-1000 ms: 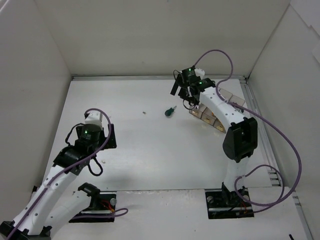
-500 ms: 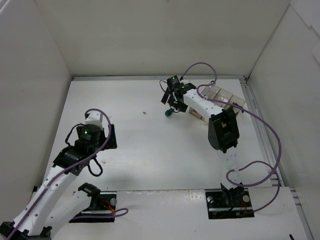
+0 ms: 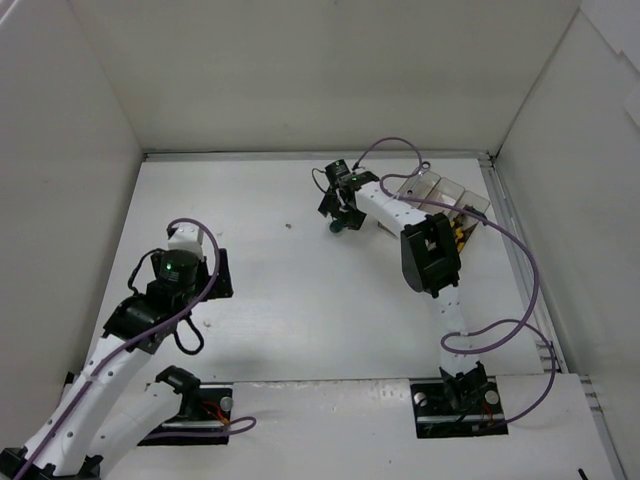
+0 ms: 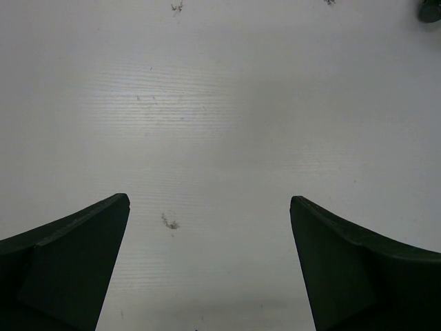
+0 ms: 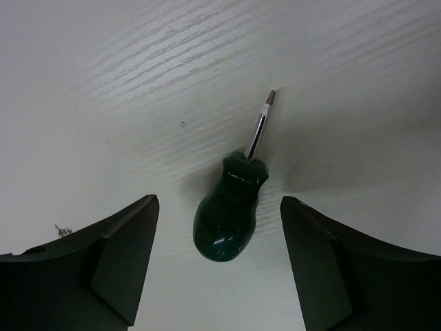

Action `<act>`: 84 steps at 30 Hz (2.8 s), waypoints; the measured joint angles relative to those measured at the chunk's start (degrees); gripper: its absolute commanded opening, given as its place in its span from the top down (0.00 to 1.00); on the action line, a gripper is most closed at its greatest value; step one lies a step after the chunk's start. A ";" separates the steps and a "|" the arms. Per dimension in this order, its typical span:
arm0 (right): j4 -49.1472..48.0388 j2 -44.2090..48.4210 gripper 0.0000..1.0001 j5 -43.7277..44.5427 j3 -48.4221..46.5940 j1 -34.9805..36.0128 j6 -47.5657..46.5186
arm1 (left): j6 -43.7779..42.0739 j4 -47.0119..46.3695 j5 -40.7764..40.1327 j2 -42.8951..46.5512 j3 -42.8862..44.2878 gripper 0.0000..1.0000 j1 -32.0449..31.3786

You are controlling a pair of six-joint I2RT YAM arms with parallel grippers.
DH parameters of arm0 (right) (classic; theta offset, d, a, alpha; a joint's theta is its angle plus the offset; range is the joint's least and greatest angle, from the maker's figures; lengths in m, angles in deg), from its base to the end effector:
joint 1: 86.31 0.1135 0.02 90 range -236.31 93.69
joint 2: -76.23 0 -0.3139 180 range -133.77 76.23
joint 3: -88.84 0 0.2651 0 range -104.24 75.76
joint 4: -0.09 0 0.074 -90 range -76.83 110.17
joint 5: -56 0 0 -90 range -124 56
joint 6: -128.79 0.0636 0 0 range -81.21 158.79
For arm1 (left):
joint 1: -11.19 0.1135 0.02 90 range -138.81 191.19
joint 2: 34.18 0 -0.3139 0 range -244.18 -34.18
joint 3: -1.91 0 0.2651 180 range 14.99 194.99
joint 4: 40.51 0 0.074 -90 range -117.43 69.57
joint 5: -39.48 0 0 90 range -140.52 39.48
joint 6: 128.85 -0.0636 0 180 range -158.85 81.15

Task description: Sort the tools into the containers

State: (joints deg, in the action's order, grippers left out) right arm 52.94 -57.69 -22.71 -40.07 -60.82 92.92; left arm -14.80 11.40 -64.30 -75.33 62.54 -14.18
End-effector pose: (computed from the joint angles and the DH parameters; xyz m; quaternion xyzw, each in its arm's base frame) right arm 0.5238 0.2359 0.2010 0.2629 0.9198 0.1038 0.2721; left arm 0.1404 -0.0498 0.3357 -0.0477 0.8707 -0.1043 0.4782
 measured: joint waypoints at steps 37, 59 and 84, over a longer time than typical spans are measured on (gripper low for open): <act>0.70 12.04 1.00 2.75 4.55 1.57 -13.94 | 0.00 0.00 -0.02 0.92 0.00 0.00 0.00; -0.48 27.06 1.00 3.32 17.92 -22.12 -22.73 | -0.04 -0.15 0.26 0.85 0.00 0.00 0.00; -1.40 10.97 0.43 -2.34 7.52 -28.52 -23.98 | -0.92 -0.52 0.48 0.52 0.00 0.00 0.00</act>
State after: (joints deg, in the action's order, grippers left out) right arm 51.54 -46.72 -25.05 -32.55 -89.34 68.94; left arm -15.71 10.87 -63.82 -74.80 62.54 -14.18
